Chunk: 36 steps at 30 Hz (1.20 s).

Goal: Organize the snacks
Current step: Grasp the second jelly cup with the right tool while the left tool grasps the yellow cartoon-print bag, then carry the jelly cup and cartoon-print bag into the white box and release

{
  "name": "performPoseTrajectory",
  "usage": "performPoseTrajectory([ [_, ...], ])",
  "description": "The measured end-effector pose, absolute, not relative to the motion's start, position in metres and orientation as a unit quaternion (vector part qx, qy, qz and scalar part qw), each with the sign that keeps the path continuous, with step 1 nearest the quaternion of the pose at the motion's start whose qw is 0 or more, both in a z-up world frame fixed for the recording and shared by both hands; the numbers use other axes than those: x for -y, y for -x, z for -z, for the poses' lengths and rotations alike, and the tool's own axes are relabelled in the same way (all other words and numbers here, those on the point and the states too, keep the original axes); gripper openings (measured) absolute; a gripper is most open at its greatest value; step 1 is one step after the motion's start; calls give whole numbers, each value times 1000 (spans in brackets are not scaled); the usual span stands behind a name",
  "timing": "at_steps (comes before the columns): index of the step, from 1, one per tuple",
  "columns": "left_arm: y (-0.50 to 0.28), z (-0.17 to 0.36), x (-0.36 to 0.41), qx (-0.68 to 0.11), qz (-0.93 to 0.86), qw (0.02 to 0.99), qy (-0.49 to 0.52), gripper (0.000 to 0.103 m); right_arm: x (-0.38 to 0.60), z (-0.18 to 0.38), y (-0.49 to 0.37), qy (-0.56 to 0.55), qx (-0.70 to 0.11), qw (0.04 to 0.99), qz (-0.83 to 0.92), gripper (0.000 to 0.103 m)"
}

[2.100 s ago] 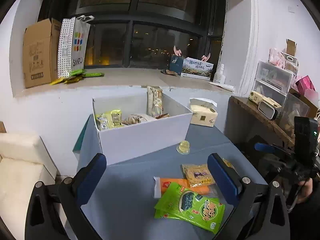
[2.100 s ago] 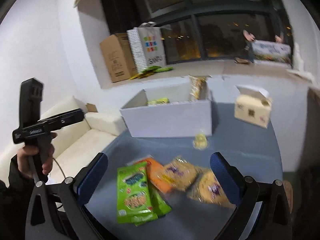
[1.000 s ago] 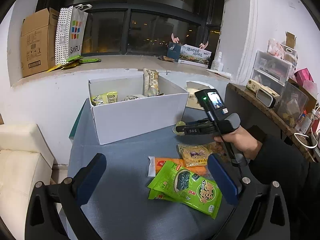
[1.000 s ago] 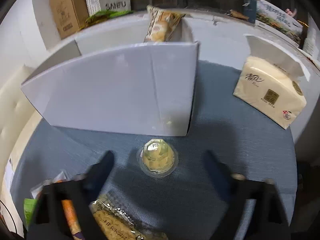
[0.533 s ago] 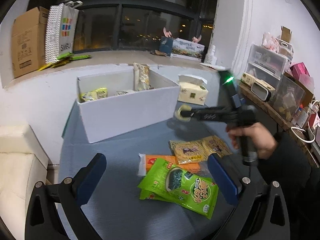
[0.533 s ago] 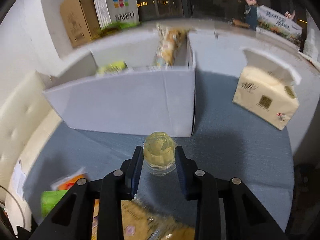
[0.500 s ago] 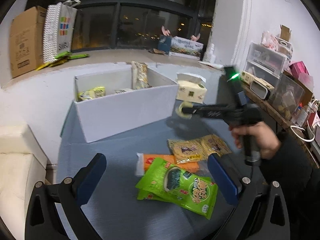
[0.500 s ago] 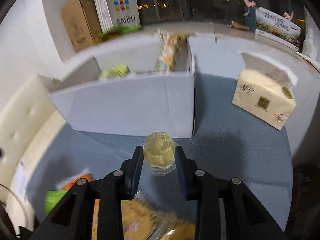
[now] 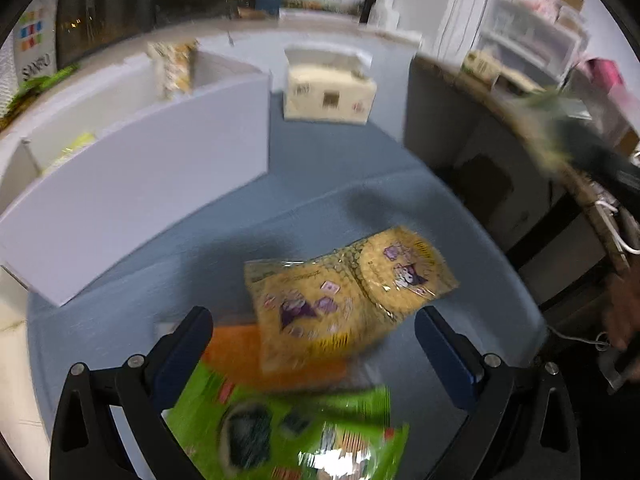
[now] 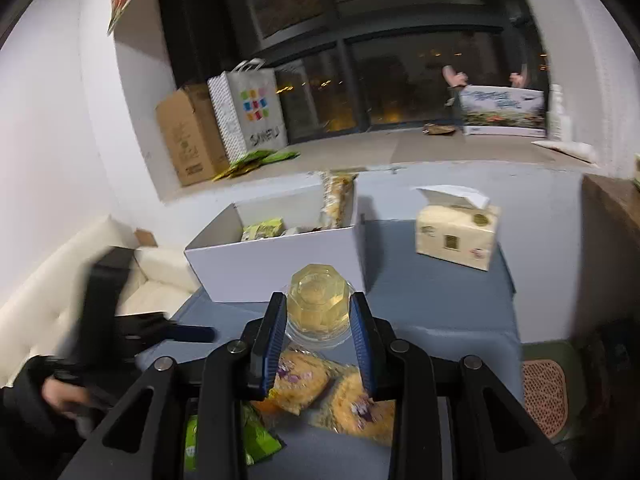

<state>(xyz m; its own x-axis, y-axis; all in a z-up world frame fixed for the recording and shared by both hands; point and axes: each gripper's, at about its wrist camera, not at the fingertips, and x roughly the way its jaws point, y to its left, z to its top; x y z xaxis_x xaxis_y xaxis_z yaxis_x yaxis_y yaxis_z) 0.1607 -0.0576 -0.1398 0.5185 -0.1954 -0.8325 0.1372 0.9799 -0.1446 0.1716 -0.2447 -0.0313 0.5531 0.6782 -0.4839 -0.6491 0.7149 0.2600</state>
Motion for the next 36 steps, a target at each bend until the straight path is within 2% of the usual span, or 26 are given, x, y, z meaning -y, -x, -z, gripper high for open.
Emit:
performPoseTrajectory([
  [2, -178, 157, 62, -510, 63, 858, 26, 102, 255, 31, -169, -33, -283, 885, -368, 35],
  [4, -188, 168, 65, -520, 66, 851, 38, 96, 267, 32, -166, -46, -283, 887, -361, 35],
  [5, -191, 173, 67, -525, 72, 847, 38, 76, 270, 33, -165, -52, -284, 887, -361, 35],
  [10, -181, 166, 62, -496, 83, 864, 39, 76, 279, 38, -164, -58, -288, 887, -356, 35],
  [24, -70, 47, -13, -290, 45, 954, 52, 76, 229, 39, -167, -24, -296, 867, -399, 35],
  [33, -101, 6, -96, -210, -9, 973, 94, 76, 159, -2, -207, -4, -277, 850, -449, 35],
  [36, -133, 6, -122, -214, -25, 971, 104, 76, 127, -13, -239, 2, -284, 848, -448, 35],
])
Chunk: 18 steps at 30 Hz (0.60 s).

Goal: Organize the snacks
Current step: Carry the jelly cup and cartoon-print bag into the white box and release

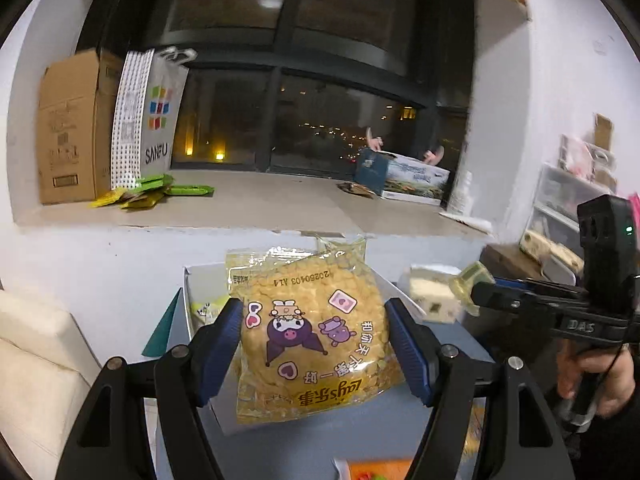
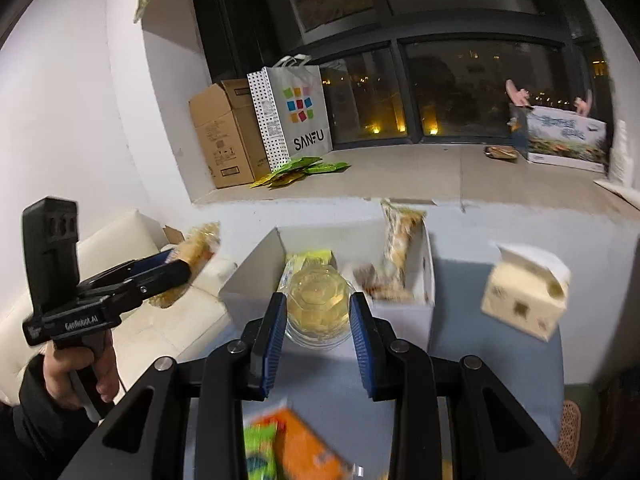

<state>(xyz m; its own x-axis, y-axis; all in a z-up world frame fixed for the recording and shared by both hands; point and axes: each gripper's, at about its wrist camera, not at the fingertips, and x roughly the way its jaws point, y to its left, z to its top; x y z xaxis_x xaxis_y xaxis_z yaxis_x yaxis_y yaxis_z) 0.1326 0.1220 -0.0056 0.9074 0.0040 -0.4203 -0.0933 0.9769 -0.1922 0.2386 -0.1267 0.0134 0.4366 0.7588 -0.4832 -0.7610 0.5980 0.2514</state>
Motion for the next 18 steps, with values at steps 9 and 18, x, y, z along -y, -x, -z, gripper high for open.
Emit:
performPoseTrajectory([
  [9, -218, 33, -164, -271, -50, 952, 136, 76, 36, 4, -335, 57, -350, 850, -389, 35],
  [18, -243, 53, -160, -309, -61, 940, 131, 103, 23, 26, -374, 31, -398, 849, -346, 103],
])
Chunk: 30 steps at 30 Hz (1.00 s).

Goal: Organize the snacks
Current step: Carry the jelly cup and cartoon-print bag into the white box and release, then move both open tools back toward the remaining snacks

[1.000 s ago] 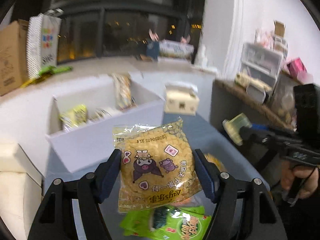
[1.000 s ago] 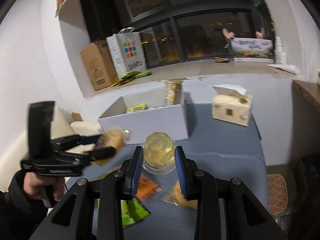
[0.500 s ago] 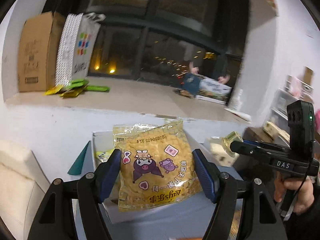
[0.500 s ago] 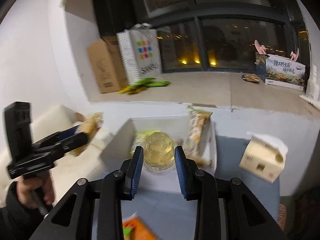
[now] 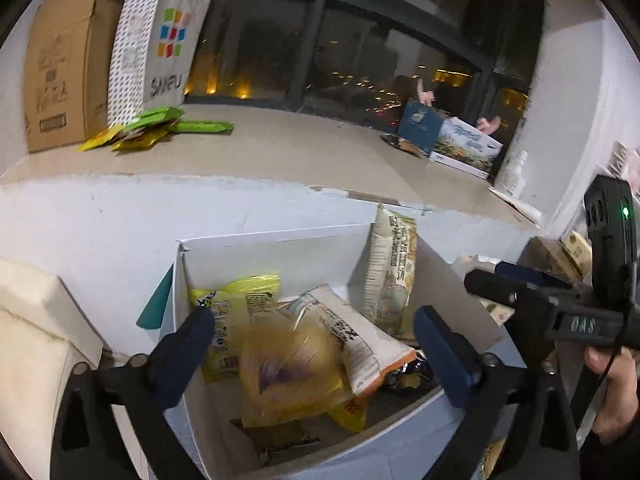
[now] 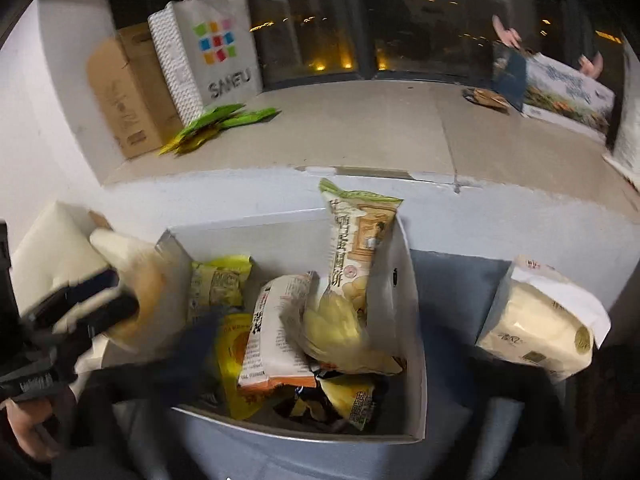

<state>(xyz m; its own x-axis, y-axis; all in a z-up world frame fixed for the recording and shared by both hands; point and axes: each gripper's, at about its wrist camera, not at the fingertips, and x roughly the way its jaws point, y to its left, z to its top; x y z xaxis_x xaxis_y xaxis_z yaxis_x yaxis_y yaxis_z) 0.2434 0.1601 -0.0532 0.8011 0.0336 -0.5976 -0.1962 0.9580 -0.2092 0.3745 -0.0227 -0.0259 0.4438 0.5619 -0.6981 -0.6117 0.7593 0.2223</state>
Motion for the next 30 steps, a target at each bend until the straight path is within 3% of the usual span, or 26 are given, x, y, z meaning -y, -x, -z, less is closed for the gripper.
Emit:
performPoseTrajectory([
  [7, -222, 45, -159, -300, -65, 940, 148, 103, 49, 17, -364, 5, -369, 865, -341, 103],
  [16, -182, 23, -129, -282, -69, 952, 97, 103, 78, -8, -330, 15, -328, 874, -359, 103],
  [30, -74, 6, -74, -243, -25, 966, 80, 103, 147, -25, -234, 33, -277, 868, -410, 103],
])
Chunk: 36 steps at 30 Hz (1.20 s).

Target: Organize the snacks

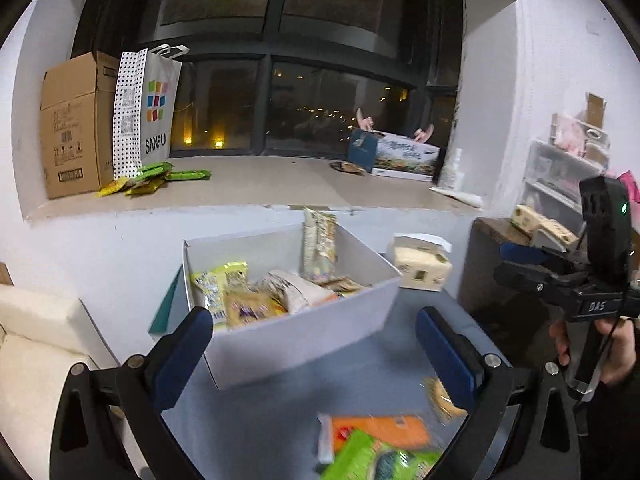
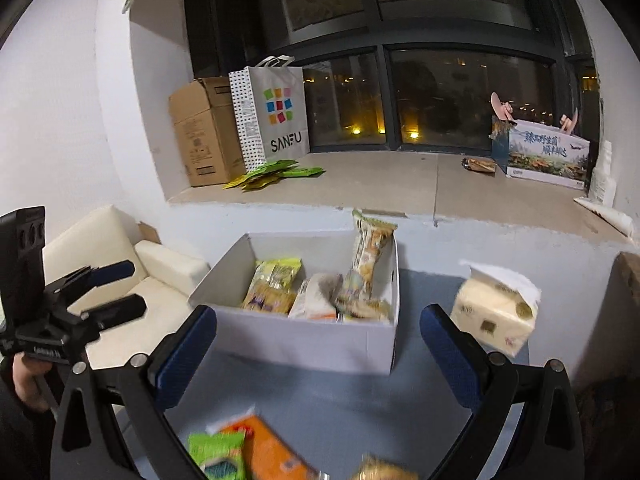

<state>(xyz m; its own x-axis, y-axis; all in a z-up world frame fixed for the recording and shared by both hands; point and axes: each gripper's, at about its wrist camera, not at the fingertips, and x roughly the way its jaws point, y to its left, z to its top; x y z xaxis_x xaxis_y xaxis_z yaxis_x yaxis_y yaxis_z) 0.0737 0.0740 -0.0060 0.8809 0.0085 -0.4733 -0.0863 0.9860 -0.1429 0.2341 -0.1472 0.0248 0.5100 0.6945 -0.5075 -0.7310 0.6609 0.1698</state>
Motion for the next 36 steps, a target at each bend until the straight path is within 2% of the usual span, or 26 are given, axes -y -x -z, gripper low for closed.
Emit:
performPoseTrajectory([
  [5, -38, 23, -63, -241, -2, 962, 125, 103, 185, -7, -202, 37, -281, 876, -390, 103],
  [13, -12, 41, -42, -257, 14, 960, 107, 103, 225, 62, -165, 12, -345, 872, -347, 103],
  [28, -3, 56, -41, -273, 8, 957, 93, 103, 192, 140, -212, 68, -451, 856, -243, 103],
  [36, -7, 67, -27, -291, 30, 955, 43, 103, 175, 174, -226, 102, -481, 846, -207, 103],
])
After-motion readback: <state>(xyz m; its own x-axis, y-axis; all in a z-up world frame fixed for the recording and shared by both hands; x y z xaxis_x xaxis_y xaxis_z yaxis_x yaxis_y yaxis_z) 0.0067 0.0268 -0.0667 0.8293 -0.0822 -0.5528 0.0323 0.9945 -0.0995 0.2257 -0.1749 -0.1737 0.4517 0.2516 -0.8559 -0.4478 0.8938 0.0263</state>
